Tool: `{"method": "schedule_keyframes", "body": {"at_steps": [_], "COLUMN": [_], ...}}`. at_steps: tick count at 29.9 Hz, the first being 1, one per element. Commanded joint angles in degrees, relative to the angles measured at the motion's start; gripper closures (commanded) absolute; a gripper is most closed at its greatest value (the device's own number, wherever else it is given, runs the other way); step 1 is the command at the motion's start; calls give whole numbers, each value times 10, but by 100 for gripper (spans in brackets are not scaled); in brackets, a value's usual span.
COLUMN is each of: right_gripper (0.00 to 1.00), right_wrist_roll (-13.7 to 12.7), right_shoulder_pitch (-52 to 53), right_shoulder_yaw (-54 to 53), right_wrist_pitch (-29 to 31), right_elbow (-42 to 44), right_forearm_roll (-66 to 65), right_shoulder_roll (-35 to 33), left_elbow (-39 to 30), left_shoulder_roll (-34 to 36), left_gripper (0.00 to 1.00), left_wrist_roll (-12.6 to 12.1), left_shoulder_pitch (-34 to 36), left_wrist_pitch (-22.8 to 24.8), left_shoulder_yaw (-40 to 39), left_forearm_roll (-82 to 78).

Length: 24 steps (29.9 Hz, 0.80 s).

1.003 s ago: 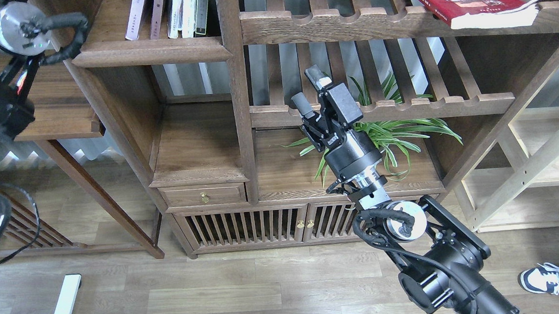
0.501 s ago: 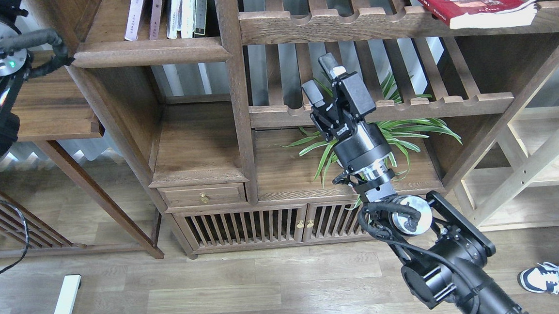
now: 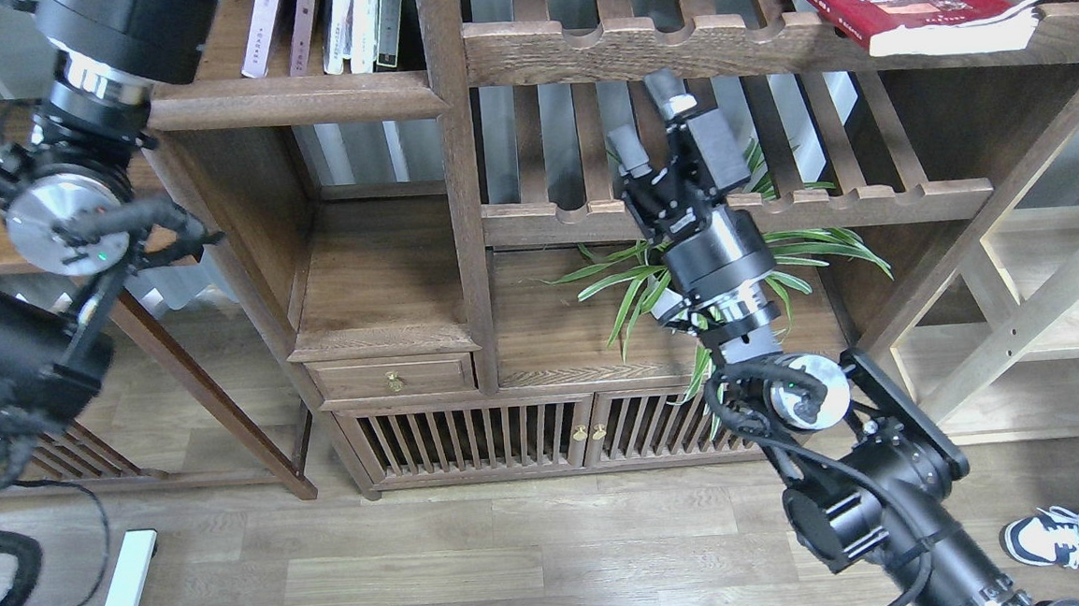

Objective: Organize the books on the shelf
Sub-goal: 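Withdraw the left gripper from the shelf and lower it forward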

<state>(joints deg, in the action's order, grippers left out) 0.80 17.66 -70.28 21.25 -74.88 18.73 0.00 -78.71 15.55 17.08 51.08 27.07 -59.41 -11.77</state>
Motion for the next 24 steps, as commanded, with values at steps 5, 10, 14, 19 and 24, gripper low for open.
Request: {"method": "schedule_keyframes", "body": {"at_steps": [5, 10, 14, 19, 24], "right_gripper": [2, 2, 2, 2, 2], "right_wrist_roll": [-1, 0, 0, 0, 0], "right_shoulder_pitch": [0, 0, 0, -9, -38], "right_shoulder_yaw": [-47, -67, -90, -122, -138], "right_wrist_pitch": [-20, -39, -40, -46, -47], "right_elbow": [1, 1, 1, 1, 1], "right_forearm_roll": [0, 1, 1, 2, 5], "right_shoulder_roll": [0, 0, 0, -3, -21], "left_elbow": [1, 3, 6, 7, 6], "left_shoulder_roll": [-67, -101, -113, -123, -126], "left_gripper": [50, 47, 38, 30, 21], "left_wrist_roll": [-6, -7, -7, -7, -8], "left_shoulder_pitch": [-40, -62, -70, -85, -97], "left_wrist_pitch": [9, 9, 9, 9, 9], "left_shoulder_yaw": [11, 18, 25, 25, 25], "left_forearm_roll": [-2, -5, -5, -5, -5]}}
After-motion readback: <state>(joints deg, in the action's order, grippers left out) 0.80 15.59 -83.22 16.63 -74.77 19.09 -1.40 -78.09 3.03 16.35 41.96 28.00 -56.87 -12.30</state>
